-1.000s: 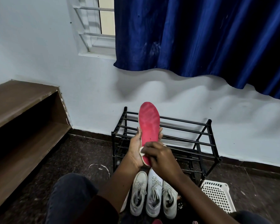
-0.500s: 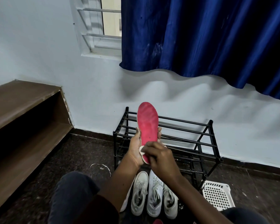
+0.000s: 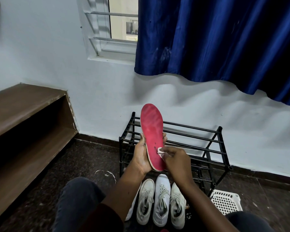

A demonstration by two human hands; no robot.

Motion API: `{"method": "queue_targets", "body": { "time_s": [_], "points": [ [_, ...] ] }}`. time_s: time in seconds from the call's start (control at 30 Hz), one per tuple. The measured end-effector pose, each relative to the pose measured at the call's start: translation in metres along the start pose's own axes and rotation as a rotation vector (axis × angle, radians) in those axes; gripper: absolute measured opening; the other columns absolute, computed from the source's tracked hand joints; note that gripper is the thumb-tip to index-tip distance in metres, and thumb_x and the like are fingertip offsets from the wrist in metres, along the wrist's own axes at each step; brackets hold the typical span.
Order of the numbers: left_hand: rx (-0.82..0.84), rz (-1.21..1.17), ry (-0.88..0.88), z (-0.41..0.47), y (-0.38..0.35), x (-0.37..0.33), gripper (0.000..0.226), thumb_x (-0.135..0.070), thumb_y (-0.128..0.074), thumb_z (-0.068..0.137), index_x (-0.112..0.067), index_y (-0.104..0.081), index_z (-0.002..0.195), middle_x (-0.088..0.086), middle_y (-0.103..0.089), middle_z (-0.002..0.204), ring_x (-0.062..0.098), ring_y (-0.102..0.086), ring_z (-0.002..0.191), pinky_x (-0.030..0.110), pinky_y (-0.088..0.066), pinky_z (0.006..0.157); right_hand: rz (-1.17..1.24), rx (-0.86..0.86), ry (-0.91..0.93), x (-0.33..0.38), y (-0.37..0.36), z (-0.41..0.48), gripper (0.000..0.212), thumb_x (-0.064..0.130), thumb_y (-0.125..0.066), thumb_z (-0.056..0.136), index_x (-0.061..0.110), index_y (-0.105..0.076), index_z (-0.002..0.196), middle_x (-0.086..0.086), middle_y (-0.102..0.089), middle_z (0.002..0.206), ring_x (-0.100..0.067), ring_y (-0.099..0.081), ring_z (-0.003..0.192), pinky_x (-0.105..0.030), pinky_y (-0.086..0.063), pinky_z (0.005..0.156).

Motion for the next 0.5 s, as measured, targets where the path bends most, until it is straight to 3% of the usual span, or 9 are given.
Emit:
{"method": "queue_targets", "body": {
  "time_s": [0.07,0.1,0.2,0.27,0.33,0.43,0.5],
  "points": [
    [0.002,-0.011,0.003,-0.004,0.000,0.003,0.070,-0.055,-0.031,0.094,0.002,-0.071,0.102,0.016,-0.068,0.100,0.024,-0.070,0.085,0.033,-0.056,0.075,0.157,0.070,-0.192,-0.011,0.000,0.001,0.014,0.006,-0.068,0.077,0.018,-0.075,0.076,0.001,-0.072,0.078,-0.013,-0.065,0.069,-0.023,-0.051,0.069],
    [0.007,-0.011,0.011,-0.007,0.000,0.006,0.066,-0.053,-0.034,0.093,0.001,-0.070,0.105,0.016,-0.067,0.102,0.025,-0.069,0.086,0.034,-0.055,0.077,0.265,0.105,-0.295,-0.015,0.000,0.002,0.017,-0.001,-0.067,0.076,0.014,-0.074,0.072,-0.005,-0.072,0.074,-0.017,-0.063,0.064,-0.026,-0.051,0.065],
    [0.024,0.010,0.018,-0.012,0.004,0.011,0.057,-0.045,-0.046,0.086,-0.002,-0.063,0.118,0.017,-0.064,0.108,0.028,-0.067,0.093,0.038,-0.050,0.084,0.505,0.212,-0.498,-0.019,0.002,0.002,0.021,-0.019,-0.056,0.072,-0.002,-0.068,0.070,-0.013,-0.064,0.061,-0.020,-0.055,0.052,-0.023,-0.045,0.055],
    [0.014,0.029,0.002,-0.012,0.009,0.013,0.059,-0.040,-0.047,0.084,-0.001,-0.055,0.127,0.020,-0.061,0.113,0.031,-0.065,0.096,0.036,-0.052,0.082,0.563,0.295,-0.539,-0.019,0.001,-0.003,0.021,-0.021,-0.052,0.073,-0.005,-0.065,0.070,-0.012,-0.060,0.056,-0.017,-0.051,0.045,-0.020,-0.041,0.049],
    [0.042,0.028,0.014,-0.013,0.007,0.012,0.060,-0.035,-0.047,0.079,0.005,-0.057,0.123,0.023,-0.062,0.112,0.034,-0.065,0.097,0.038,-0.053,0.083,0.585,0.360,-0.553,-0.019,-0.003,-0.012,0.021,-0.022,-0.051,0.074,-0.005,-0.063,0.069,-0.013,-0.059,0.058,-0.016,-0.051,0.045,-0.018,-0.041,0.043],
    [0.066,-0.005,0.022,-0.013,0.003,0.004,0.056,-0.031,-0.055,0.065,0.007,-0.067,0.105,0.024,-0.066,0.107,0.036,-0.067,0.094,0.044,-0.054,0.081,0.571,0.402,-0.526,-0.018,-0.009,-0.023,0.025,-0.023,-0.051,0.073,-0.003,-0.064,0.066,-0.011,-0.063,0.060,-0.017,-0.055,0.054,-0.018,-0.044,0.046],
    [0.072,-0.014,0.026,-0.009,0.002,-0.004,0.067,-0.042,-0.063,0.070,0.003,-0.058,0.120,0.021,-0.060,0.118,0.036,-0.063,0.103,0.045,-0.052,0.086,0.531,0.422,-0.474,-0.017,-0.010,-0.026,0.023,-0.020,-0.053,0.073,-0.003,-0.067,0.068,-0.012,-0.066,0.064,-0.018,-0.057,0.058,-0.021,-0.045,0.053]
  ]
}}
Point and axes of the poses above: each hand's wrist, its own z-axis towards the middle knuckle, its own y-axis out of the back of the hand, x = y × z, the point moved 4 cm from there along z, towards the middle knuckle
